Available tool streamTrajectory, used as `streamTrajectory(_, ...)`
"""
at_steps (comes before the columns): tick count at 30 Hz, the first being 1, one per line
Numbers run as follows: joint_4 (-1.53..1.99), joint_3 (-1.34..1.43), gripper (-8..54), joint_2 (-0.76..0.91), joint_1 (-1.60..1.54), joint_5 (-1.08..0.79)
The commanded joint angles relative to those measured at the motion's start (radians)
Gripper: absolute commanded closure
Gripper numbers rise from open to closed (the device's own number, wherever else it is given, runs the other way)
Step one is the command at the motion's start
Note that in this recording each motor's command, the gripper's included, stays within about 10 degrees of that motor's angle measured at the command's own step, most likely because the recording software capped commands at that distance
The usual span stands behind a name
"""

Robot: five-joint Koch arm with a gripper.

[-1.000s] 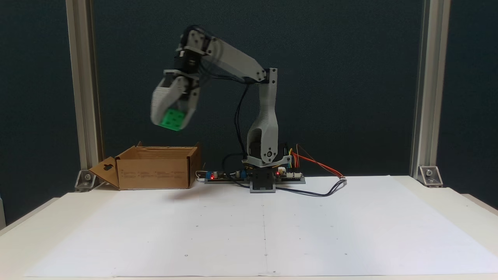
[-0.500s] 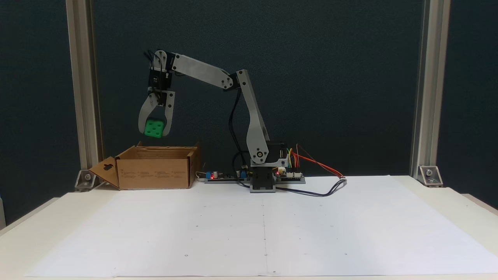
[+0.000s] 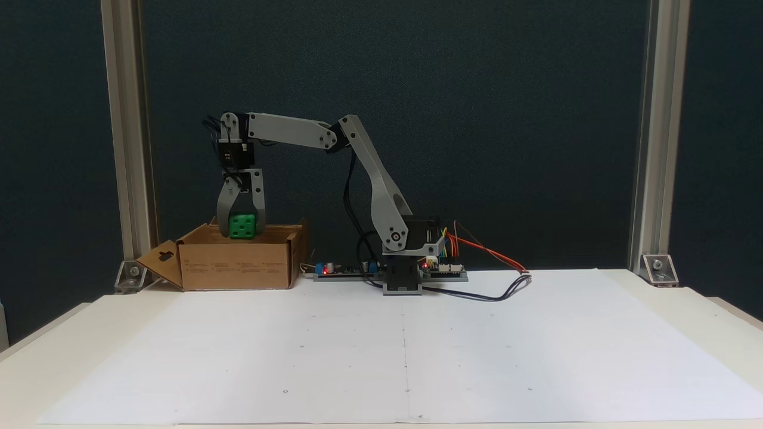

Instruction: Grasp a green dice and put it in the bin.

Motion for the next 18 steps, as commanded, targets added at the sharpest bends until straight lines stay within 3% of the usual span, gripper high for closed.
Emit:
streamTrajectory(1, 0.028, -0.060, 12.2, 0.011, 0.018, -0.060)
streamTrajectory(7, -0.005, -0.060, 0.2, 0.012, 0.023, -0.060)
streamTrajectory(18, -0.023, -0.054, 0.0, 0.319, -0.328, 0.130)
